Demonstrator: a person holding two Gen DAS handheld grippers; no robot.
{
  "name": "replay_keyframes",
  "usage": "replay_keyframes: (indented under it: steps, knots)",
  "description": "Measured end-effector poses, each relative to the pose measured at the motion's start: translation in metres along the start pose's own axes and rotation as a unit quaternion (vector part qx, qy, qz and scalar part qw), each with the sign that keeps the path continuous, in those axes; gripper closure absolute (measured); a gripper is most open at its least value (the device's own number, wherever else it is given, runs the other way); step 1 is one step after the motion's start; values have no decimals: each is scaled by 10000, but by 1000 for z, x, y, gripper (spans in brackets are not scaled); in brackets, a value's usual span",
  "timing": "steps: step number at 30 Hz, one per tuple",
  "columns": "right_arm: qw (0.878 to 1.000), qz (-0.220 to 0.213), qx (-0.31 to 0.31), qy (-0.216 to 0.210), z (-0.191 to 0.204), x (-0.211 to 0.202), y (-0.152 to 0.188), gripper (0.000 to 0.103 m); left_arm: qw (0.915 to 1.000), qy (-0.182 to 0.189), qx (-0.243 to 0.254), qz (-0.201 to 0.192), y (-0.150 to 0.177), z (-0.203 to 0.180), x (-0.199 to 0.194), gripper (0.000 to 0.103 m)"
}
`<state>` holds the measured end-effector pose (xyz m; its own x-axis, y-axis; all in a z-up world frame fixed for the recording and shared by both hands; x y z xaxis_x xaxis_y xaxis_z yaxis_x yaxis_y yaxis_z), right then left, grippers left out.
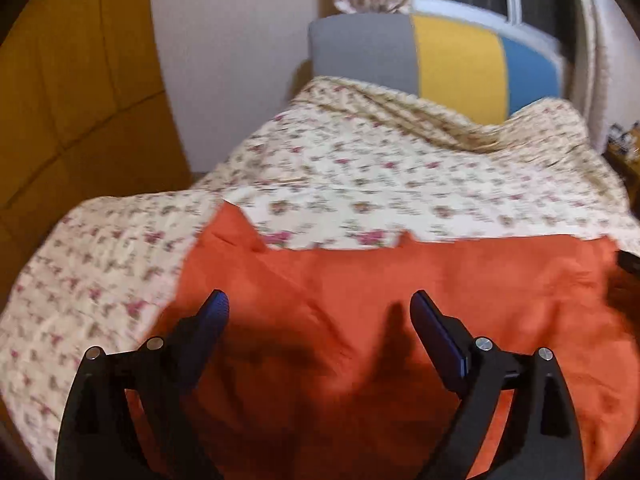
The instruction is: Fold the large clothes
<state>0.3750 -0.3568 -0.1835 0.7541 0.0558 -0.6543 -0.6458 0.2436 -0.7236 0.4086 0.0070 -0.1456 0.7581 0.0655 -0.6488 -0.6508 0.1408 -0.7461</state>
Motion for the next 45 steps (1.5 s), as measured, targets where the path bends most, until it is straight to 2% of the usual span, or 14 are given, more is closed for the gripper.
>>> replay_keyframes:
  steps: [3, 7, 14, 21, 25, 27, 29, 31, 33, 34, 36, 37, 41, 45]
  knots:
    - [9995, 251, 182, 92, -16, 20, 7, 52, 9992, -292, 222, 140, 4, 10, 24, 11]
    - [9988, 308, 362, 91, -27, 33, 15, 51, 9993, 14, -172, 334, 15, 21, 41, 3]
    - [9983, 344, 456, 63, -28, 51, 21, 51, 9922, 660, -800, 696, 27, 25, 66, 3]
    - [9988, 289, 334, 223, -25, 53, 22, 51, 9919, 611, -857, 711, 30, 24, 65, 3]
    - [9988, 280, 240, 334, -23, 54, 23, 51, 9952, 94, -844, 481, 27, 28, 31, 3]
    - [9987, 275, 220, 358, -22, 54, 23, 51, 9930, 207, -1162, 19, 23, 19, -11, 3]
    - [9987, 272, 217, 362, -22, 54, 23, 51, 9917, 384, -1170, -368, 18, -3, -45, 3]
    - [9987, 265, 208, 376, -22, 54, 23, 51, 9931, 369, -867, -701, 12, -31, -69, 3]
    - [9987, 253, 194, 400, -22, 53, 23, 50, 9953, 338, -290, -858, 10, -68, -74, 3]
    - [9987, 248, 190, 406, -22, 53, 23, 50, 9966, 170, 82, -803, 14, -85, -65, 3]
    - [9987, 238, 200, 406, -22, 52, 23, 49, 9979, 31, 436, -475, 27, -100, -40, 3]
    - [9987, 227, 222, 389, -23, 51, 23, 49, 9988, 202, 362, -273, 34, -101, -28, 3]
    - [9988, 220, 274, 354, -24, 52, 23, 49, 9958, 894, -169, 49, 38, -94, -4, 3]
    - [9991, -15, 298, 296, -23, 40, 21, 49, 9957, 911, -143, 84, 43, -96, 4, 3]
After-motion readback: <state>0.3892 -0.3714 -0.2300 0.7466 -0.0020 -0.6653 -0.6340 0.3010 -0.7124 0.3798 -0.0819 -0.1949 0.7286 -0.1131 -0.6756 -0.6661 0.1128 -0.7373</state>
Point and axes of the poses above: each gripper's, at about its wrist camera, not at the fingertips, and x roughly the way its jaws point, z to its left, y to its underside, the point moved 8 cm from there along x, roughly the way its jaws point, and after that the axes turned 2 degrees about -y, right-handed, at the moved point
